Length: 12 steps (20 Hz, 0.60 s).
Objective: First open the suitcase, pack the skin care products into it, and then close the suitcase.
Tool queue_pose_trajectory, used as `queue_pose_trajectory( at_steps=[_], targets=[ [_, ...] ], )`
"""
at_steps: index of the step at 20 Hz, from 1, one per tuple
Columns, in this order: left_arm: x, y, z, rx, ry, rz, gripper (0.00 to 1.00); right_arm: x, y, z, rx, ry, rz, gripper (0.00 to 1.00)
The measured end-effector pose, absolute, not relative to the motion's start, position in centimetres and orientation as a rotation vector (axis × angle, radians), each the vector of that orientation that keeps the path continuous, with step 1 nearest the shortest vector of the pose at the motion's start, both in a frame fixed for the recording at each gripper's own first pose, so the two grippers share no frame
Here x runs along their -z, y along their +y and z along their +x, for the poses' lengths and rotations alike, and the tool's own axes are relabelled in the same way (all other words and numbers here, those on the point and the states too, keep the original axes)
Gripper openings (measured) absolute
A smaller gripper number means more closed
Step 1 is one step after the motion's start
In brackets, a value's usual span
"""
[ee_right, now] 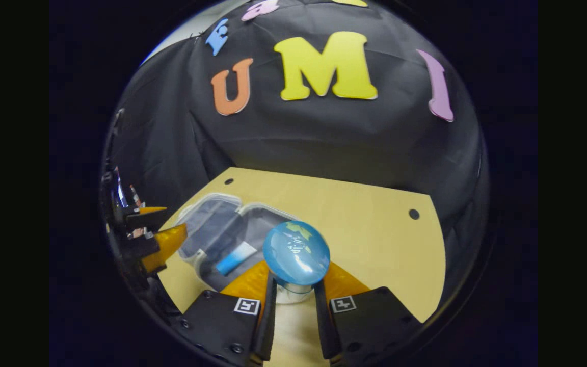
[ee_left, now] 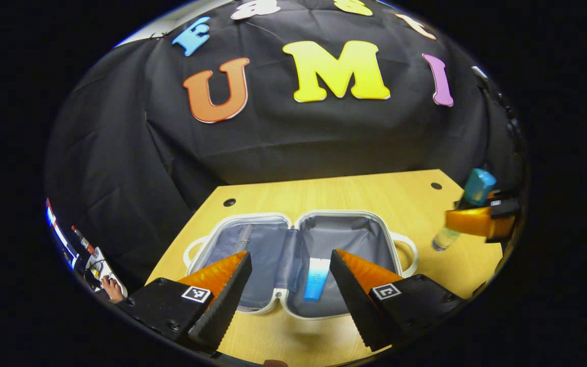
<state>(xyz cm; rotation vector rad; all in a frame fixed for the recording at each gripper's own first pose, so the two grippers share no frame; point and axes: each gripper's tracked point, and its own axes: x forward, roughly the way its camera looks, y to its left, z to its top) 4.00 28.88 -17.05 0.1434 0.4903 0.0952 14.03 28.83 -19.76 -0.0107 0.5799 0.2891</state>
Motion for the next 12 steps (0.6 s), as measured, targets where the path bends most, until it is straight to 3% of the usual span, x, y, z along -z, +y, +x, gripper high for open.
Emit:
queue_pose_trajectory(
  at_steps=[5,12],
  targets=[
    [15.7,31.7,0.8,-0.147,0.407,0.024,0.99,25.2,36.5,15.6,-0.353,0.701,-0.049,0.34],
    [15.7,33.9,0.3,-0.174,0.390,0.013,0.99,32.0,37.5,15.1,-0.285,0.933,-0.048,0.34]
  ],
)
